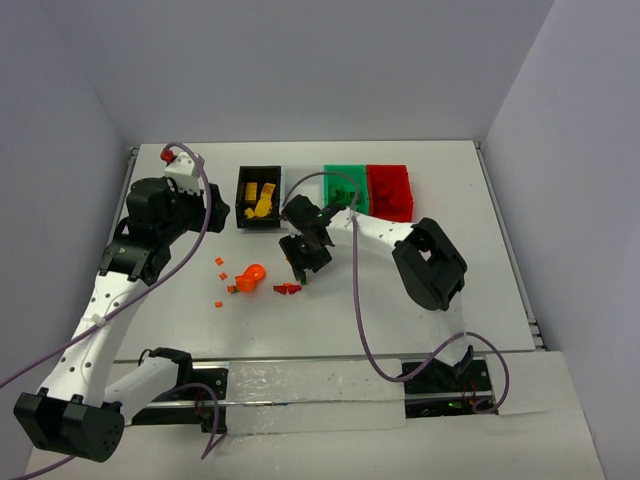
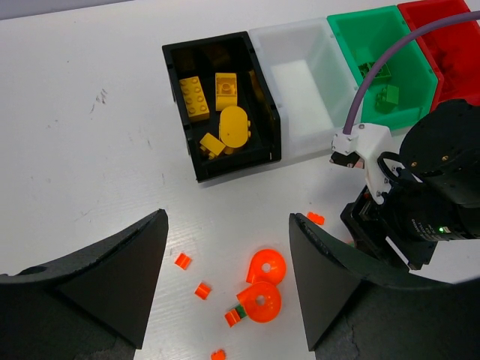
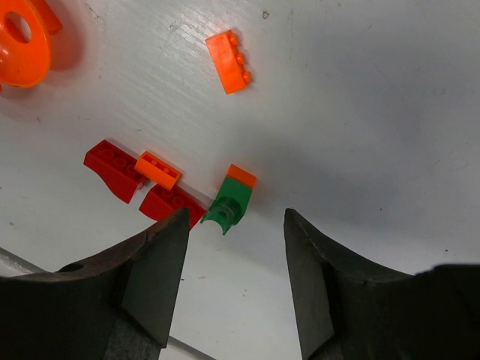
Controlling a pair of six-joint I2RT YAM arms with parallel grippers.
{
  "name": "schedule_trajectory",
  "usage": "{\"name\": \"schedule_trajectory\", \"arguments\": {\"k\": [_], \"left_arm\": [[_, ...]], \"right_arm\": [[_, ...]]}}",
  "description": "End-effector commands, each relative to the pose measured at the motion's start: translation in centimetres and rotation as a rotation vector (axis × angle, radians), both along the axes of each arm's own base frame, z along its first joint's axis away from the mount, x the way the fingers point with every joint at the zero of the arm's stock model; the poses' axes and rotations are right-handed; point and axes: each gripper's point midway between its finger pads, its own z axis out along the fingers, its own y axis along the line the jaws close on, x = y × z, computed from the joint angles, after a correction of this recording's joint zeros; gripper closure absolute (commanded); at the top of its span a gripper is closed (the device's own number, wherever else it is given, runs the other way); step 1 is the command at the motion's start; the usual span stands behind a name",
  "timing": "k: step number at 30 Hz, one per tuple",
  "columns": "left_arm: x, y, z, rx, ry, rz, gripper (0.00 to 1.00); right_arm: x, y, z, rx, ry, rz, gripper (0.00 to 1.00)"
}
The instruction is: Sort the legos into containers by color
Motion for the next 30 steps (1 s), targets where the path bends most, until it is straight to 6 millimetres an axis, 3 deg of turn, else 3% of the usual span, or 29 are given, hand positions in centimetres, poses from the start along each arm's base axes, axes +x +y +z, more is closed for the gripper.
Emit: {"name": "schedule_trajectory", "arguments": {"k": [1, 7, 30], "left_arm": [[0.1, -0.1, 0.5, -0.001, -0.015, -0.016, 0.25], [0.3, -0.1, 0.5, 0.006, -0.014, -0.018, 0.25], [0.4, -0.5, -0.6, 0.004, 0.007, -0.034, 0.25]], "right_arm": [[0.4, 0.8, 0.7, 0.022, -0.009, 0.002, 0.42], [0.2, 0.2, 0.6, 0.022, 0.003, -0.003, 0.54], [0.2, 0.6, 0.3, 0.056, 0.071, -0.012, 0.53]]}}
